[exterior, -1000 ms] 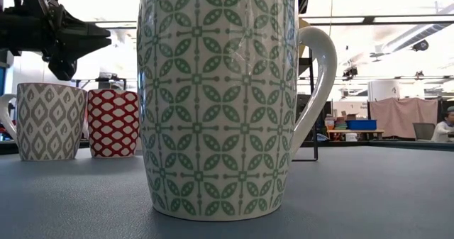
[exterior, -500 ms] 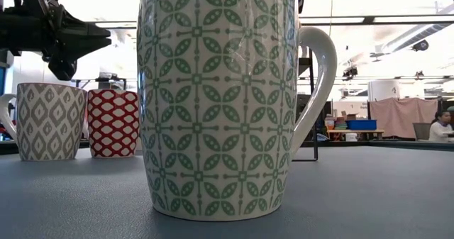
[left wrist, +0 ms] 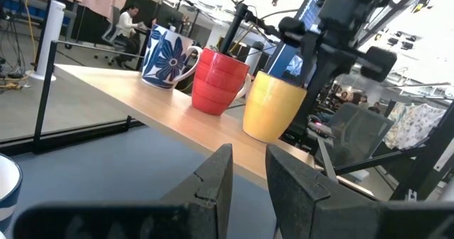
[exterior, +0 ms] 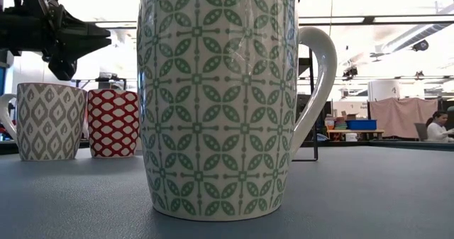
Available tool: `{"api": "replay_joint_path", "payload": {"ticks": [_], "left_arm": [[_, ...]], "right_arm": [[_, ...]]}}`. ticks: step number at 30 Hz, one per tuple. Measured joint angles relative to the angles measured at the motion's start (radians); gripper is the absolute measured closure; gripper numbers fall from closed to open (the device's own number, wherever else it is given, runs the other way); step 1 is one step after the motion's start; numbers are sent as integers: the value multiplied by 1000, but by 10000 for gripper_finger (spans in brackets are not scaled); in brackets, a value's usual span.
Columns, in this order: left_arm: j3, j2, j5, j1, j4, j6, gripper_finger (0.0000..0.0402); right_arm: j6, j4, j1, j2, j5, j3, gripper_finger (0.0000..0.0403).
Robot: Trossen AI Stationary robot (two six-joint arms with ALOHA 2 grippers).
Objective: Place coffee mugs
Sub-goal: Put the yellow mug on the shelf
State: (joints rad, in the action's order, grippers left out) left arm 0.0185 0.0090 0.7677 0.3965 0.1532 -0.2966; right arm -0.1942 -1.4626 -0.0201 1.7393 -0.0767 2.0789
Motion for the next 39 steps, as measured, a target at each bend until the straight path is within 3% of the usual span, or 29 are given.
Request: {"api": "replay_joint_path", "payload": {"ticks": [8, 16, 39], "left_arm": [[0, 0, 0, 0, 0, 0, 333], [0, 0, 0, 0, 0, 0, 333], [0, 0, 0, 0, 0, 0, 333]], "right_arm": [[-41, 25, 18, 0, 35, 86, 330], [-42, 69, 55, 13, 86, 9, 329], [4, 49, 26, 64, 3, -18, 335]]}}
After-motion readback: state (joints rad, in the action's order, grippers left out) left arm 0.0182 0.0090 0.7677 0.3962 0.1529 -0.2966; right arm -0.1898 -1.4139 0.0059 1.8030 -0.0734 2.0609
